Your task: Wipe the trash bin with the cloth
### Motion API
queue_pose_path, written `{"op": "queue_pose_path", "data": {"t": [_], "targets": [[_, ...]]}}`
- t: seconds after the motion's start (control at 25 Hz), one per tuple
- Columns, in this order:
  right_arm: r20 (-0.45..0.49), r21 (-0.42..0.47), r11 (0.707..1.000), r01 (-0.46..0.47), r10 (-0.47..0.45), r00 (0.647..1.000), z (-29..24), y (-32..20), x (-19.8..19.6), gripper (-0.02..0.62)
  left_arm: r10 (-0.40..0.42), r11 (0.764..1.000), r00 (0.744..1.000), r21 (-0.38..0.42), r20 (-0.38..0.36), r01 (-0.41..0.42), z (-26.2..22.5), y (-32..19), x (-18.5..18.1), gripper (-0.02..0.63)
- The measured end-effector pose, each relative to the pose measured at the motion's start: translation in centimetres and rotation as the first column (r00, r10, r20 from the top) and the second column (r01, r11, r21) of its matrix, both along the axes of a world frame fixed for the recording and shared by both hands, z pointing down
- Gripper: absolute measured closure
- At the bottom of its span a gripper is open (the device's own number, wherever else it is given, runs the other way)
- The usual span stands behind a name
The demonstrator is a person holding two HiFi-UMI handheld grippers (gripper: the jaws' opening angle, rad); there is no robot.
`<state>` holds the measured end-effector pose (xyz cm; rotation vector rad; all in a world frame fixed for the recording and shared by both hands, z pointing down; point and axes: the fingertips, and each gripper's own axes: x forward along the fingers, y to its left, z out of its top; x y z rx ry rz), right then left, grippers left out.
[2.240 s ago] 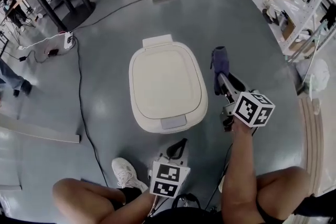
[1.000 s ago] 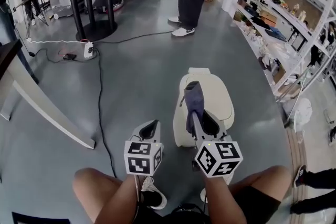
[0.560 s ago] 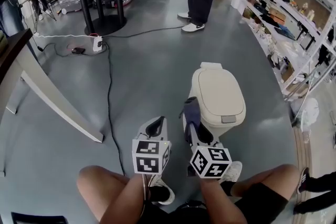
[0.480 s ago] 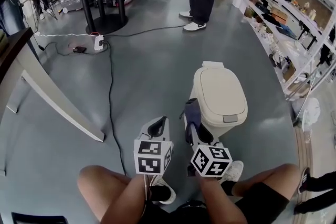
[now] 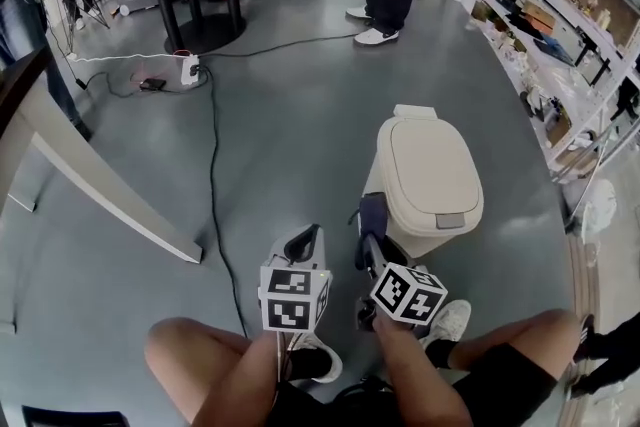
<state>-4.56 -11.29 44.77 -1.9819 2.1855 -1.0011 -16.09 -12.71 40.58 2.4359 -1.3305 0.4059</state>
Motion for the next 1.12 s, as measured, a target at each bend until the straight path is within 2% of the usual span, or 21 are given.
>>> {"op": "queue_pose_path", "data": {"t": [0.2,0.44,0.68,1.12], "targets": [[0.024,-0.020,0.999,-0.037,0.037,0.999,1.2,-0.4,1.0,0.502,0.008,1.000,1.000,-0.017,0.022,-0.008,1.5,-0.2,0.3,0.606],[0.029,-0.034,0.997,-0.070,0.071,0.997,2.7,-0.6,2.1,0.502,0.024,0.999,1.000,-0.026,-0.004,-0.024,1.7,-0.4,0.9,0.606],[0.035,-0.082,0.995,-0.055,0.058,0.998,5.3,-0.9,2.2,0.502,0.043,0.998,0.999,-0.038,-0.002,-0.043,3.3,-0.5,2.2,0.606],[-0.011,-0.191,0.980,-0.058,0.057,0.998,13.5,-1.3,2.6,0.502,0.024,0.995,1.000,-0.094,-0.002,-0.024,6.8,-1.2,2.1,0.606]]}}
